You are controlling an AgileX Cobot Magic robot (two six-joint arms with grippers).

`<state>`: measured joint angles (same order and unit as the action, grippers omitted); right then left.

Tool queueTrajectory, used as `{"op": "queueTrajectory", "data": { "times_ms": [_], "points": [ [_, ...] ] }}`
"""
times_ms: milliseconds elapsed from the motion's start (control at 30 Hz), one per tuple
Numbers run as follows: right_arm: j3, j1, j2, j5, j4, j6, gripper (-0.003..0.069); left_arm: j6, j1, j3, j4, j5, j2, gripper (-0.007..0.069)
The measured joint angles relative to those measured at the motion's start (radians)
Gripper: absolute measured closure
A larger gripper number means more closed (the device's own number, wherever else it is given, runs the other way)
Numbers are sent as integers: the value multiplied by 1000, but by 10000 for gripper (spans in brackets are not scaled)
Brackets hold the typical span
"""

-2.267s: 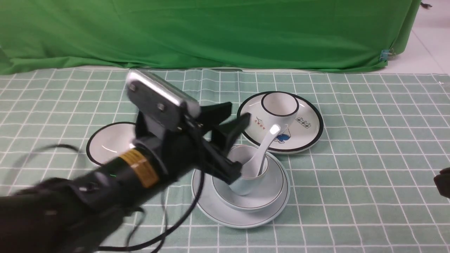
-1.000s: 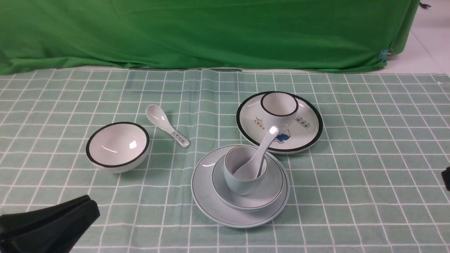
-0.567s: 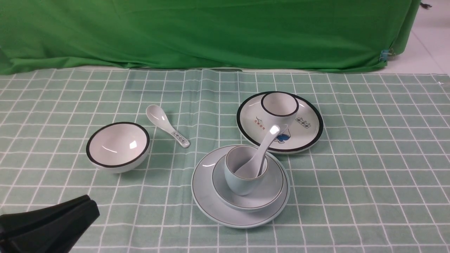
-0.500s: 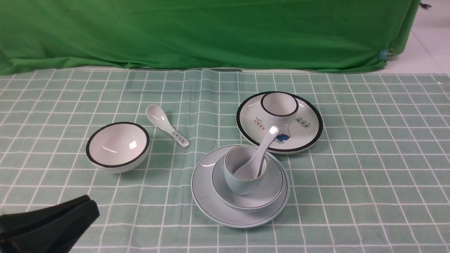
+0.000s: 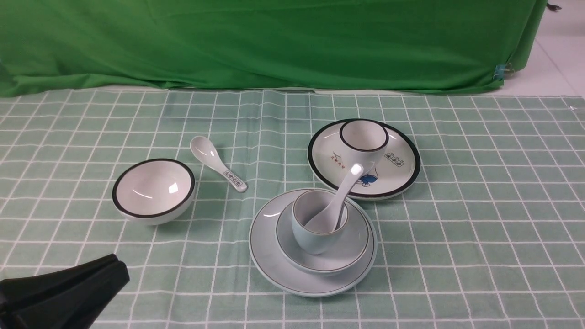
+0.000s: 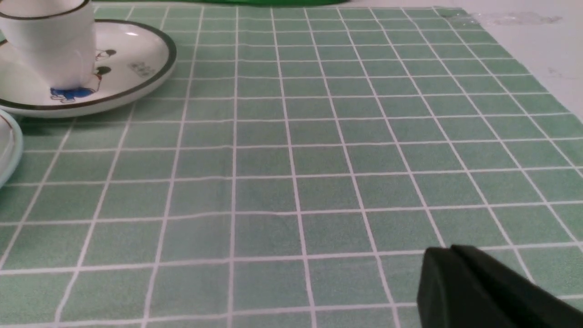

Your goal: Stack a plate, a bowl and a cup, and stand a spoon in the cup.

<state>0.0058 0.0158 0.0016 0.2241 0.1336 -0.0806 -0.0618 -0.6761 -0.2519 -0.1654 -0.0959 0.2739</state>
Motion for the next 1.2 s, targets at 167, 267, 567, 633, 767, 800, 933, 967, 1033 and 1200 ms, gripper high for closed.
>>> {"op": "queueTrajectory", "data": {
  "times_ms": [167,267,567,633,767,800,933,967,1033,1200],
  "points": [
    [0,0,0,0,0,0,640,2,0,0,0,0,0,612],
    [0,0,0,0,0,0,640,2,0,0,0,0,0,612],
    [0,0,0,0,0,0,624,2,0,0,0,0,0,612],
    [0,0,0,0,0,0,624,2,0,0,0,0,0,612],
    [0,0,0,0,0,0,619,2,0,0,0,0,0,612],
    [0,0,0,0,0,0,616,2,0,3,0,5,0,612],
    [0,0,0,0,0,0,607,36,26,17,10,17,-7,612],
    [0,0,0,0,0,0,604,73,69,29,39,23,-27,612],
    [0,0,0,0,0,0,601,111,121,45,73,34,-46,612],
    [0,0,0,0,0,0,582,212,473,170,252,73,-224,612]
  ]
}}
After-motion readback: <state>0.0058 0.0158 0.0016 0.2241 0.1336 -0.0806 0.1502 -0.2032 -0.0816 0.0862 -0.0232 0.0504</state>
